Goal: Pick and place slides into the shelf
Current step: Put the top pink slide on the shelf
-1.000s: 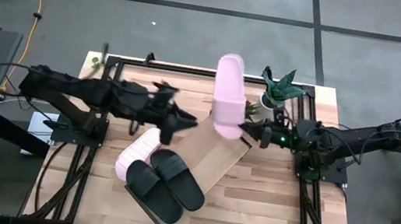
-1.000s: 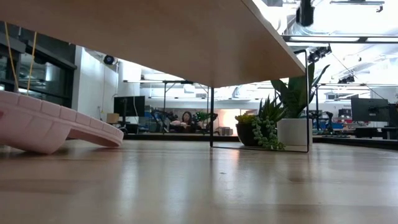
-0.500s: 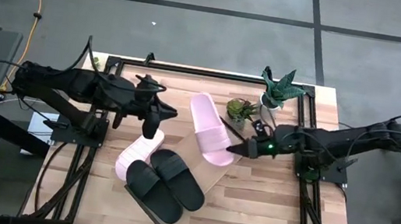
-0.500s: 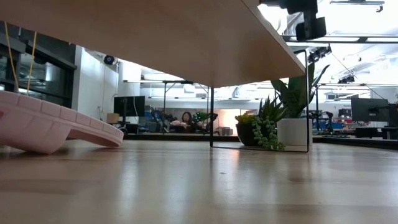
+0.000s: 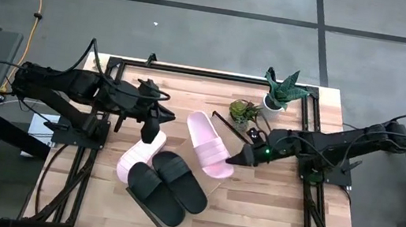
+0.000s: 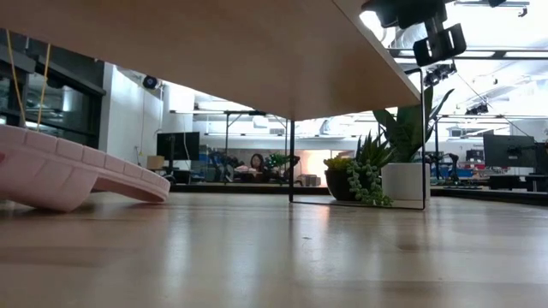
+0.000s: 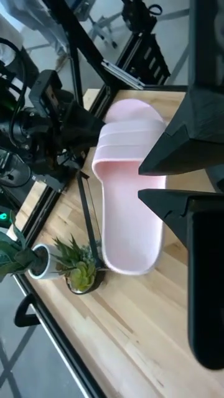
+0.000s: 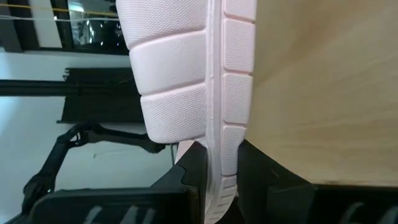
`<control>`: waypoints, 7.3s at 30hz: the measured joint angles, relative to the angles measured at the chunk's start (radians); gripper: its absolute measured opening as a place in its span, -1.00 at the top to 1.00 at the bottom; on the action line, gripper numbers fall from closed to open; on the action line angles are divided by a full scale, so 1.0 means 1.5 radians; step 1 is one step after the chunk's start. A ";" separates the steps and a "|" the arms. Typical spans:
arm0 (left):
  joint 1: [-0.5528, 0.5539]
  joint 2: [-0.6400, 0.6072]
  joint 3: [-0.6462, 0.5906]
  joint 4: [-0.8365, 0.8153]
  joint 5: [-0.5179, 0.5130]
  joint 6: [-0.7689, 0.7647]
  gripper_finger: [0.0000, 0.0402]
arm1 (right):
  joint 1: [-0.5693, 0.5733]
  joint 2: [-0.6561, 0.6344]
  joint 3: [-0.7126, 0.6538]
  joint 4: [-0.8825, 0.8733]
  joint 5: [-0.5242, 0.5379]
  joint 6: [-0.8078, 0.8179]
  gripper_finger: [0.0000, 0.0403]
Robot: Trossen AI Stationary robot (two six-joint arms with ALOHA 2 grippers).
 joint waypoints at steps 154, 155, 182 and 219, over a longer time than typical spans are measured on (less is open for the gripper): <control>0.000 0.023 0.000 -0.133 -0.020 -0.004 0.81 | -0.137 0.430 0.498 -0.426 -0.014 -0.500 1.00; 0.000 0.023 0.000 -0.132 -0.021 -0.004 0.81 | -0.137 0.432 0.498 -0.415 -0.023 -0.503 1.00; 0.000 0.023 0.000 -0.135 -0.024 -0.001 0.81 | -0.105 0.394 0.497 -0.563 0.082 -0.464 1.00; 0.000 0.023 0.000 -0.135 -0.024 0.000 0.81 | -0.051 0.339 0.498 -0.596 0.018 -0.425 1.00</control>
